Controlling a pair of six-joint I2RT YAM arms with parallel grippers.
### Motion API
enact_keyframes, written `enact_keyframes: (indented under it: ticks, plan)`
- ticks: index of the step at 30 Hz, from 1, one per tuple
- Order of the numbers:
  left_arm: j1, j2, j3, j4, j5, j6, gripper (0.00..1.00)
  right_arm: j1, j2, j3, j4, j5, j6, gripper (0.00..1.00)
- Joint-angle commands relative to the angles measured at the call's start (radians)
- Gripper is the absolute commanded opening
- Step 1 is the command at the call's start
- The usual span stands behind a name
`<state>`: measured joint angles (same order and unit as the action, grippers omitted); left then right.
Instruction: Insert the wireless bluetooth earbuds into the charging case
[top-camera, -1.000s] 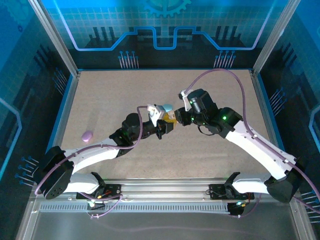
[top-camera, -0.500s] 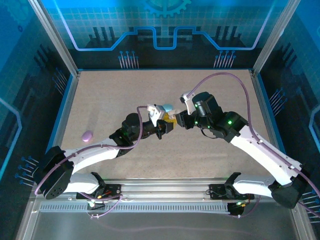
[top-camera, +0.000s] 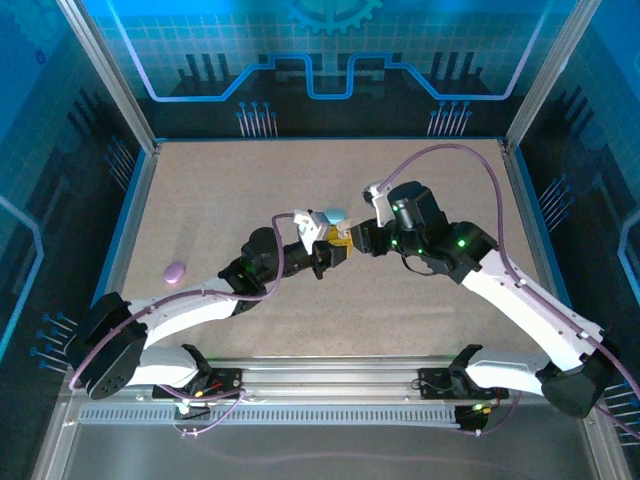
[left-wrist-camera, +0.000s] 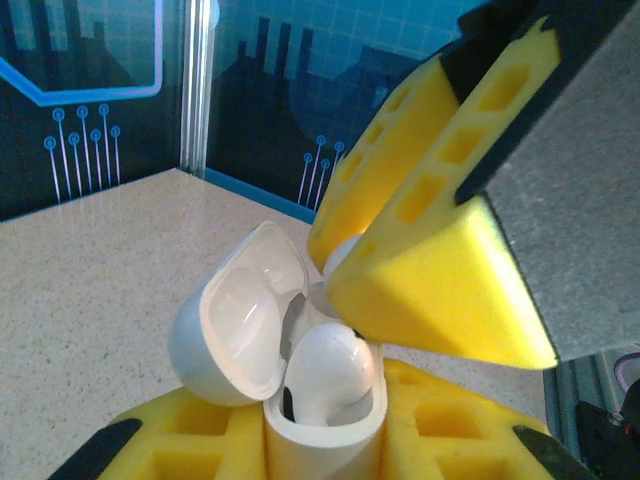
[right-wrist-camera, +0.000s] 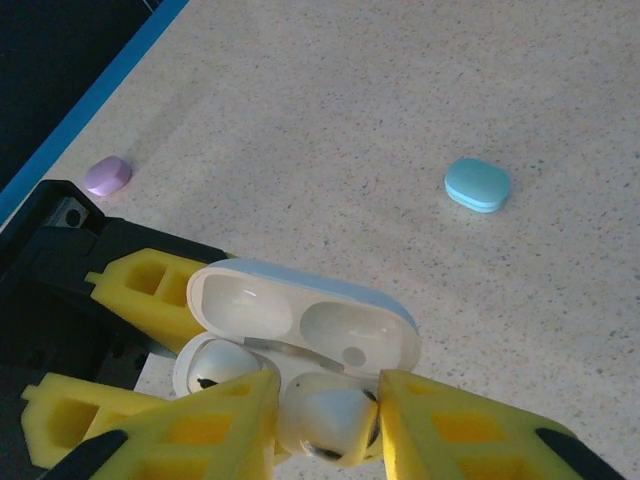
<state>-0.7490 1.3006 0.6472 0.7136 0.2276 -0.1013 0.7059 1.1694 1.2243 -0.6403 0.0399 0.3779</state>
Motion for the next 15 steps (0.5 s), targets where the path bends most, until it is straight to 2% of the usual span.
enact_keyframes:
  ticks: [1,6,9,15]
  plan:
    - [0.006,-0.028,-0.007,0.083,0.038,0.030,0.24,-0.017,-0.010,0.006,0.020,-0.037,0.038,0.35]
    - [0.007,-0.025,-0.007,0.078,0.044,0.033,0.25,-0.026,-0.011,0.013,0.028,-0.052,0.056,0.37]
    - [0.006,-0.026,-0.006,0.072,0.043,0.041,0.25,-0.029,-0.021,0.020,0.028,-0.062,0.066,0.44]
    - [0.006,-0.029,-0.023,0.085,0.042,0.076,0.24,-0.047,-0.080,0.022,0.044,-0.066,0.091,0.51]
